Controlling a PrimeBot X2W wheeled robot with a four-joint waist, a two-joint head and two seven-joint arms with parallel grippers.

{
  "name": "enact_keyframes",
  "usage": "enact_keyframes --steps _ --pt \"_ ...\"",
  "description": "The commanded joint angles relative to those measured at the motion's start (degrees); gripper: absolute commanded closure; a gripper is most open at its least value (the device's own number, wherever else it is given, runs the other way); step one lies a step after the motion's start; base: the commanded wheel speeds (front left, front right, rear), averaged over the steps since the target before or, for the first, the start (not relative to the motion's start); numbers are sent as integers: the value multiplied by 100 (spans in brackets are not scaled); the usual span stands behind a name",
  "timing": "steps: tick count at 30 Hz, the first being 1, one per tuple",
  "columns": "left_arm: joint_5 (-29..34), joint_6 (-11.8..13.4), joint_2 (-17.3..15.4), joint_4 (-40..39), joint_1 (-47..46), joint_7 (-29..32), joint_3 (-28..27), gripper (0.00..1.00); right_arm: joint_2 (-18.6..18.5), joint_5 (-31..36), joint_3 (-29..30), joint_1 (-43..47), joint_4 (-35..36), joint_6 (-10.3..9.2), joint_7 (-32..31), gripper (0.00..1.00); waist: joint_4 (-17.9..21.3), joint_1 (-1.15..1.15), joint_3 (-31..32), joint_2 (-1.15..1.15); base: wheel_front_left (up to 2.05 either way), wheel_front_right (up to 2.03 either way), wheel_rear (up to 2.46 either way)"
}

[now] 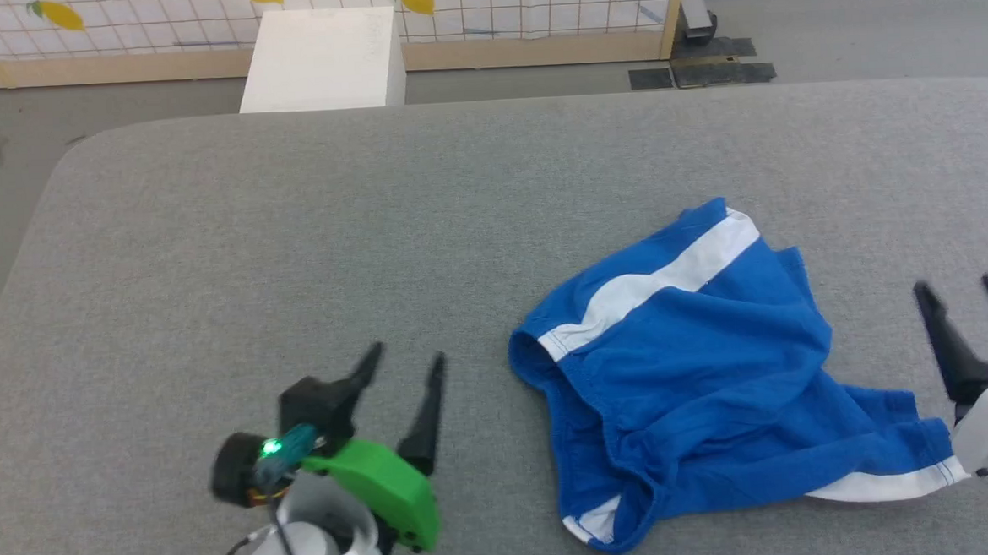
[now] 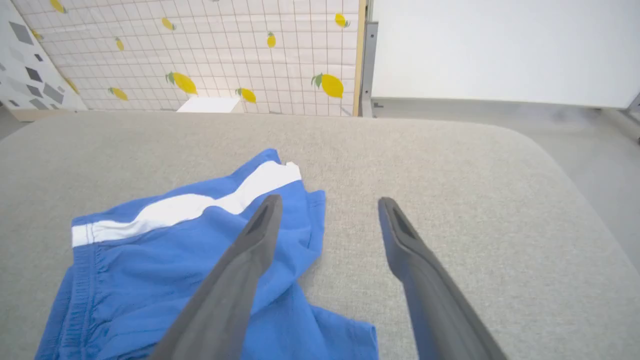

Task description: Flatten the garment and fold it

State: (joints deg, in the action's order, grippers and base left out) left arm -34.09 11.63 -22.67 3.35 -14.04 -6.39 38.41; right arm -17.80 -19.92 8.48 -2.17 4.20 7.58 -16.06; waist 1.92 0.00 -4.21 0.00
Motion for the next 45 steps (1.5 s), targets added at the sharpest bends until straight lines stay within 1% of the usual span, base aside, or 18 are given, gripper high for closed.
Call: enact_keyframes --steps 1,3,6,8,11,13,16,19,25,30,31,33,36,39,45 --pt "-93 -105 43 -56 -162 200 80 0 65 144 35 -37 96 -9 231 0 41 0 -32 0 0 0 0" --pt "-184 -254 41 -112 -323 619 229 0 227 337 160 10 198 -9 537 0 90 0 -107 0 0 0 0" --pt "-380 -368 127 -174 -644 1262 351 0 549 588 362 85 318 -9 890 0 180 0 -267 0 0 0 0" --pt "-538 -419 207 -168 -855 1681 409 0 708 772 410 156 383 -9 1011 0 251 0 -377 0 0 0 0" --pt "-763 -472 280 -62 -1139 2342 508 0 898 880 392 227 433 -9 1110 0 383 0 -535 0 0 0 0" --pt "-880 -440 324 35 -1325 2671 501 0 955 931 331 245 452 -9 1170 0 488 0 -654 0 0 0 0" --pt "-776 -468 315 191 -1672 2824 521 0 1004 977 273 232 455 -9 1242 0 653 0 -833 0 0 0 0" --pt "-690 -552 284 400 -1920 2981 596 0 1055 996 273 201 427 -9 1285 0 771 0 -990 0 0 0 0" --pt "-519 -894 134 844 -2332 3412 896 0 1177 1038 276 136 291 -9 1388 0 945 0 -1260 0 0 0 0" --pt "-442 -1108 18 1081 -2504 3638 1069 0 1276 1051 283 76 174 -9 1480 0 1017 0 -1428 0 0 0 0" --pt "-442 -1165 -6 1116 -2523 3665 1098 3 1292 1058 279 66 146 -9 1497 0 1023 0 -1449 0 0 0 0" --pt "-460 -1249 -45 1147 -2541 3699 1129 100 1315 1068 279 55 104 -9 1524 0 1022 0 -1472 0 0 0 0" --pt "-475 -1272 -80 1149 -2543 3578 1082 100 1338 1083 311 47 36 -9 1551 0 994 0 -1439 0 0 0 0" --pt "-480 -1238 -109 1108 -2505 3387 1008 100 1359 1112 368 47 -56 -9 1536 0 939 0 -1294 0 0 0 0" --pt "-551 -1035 -238 811 -2453 3084 721 100 1375 1148 445 52 -118 -9 1456 0 768 0 -961 0 0 0 0"
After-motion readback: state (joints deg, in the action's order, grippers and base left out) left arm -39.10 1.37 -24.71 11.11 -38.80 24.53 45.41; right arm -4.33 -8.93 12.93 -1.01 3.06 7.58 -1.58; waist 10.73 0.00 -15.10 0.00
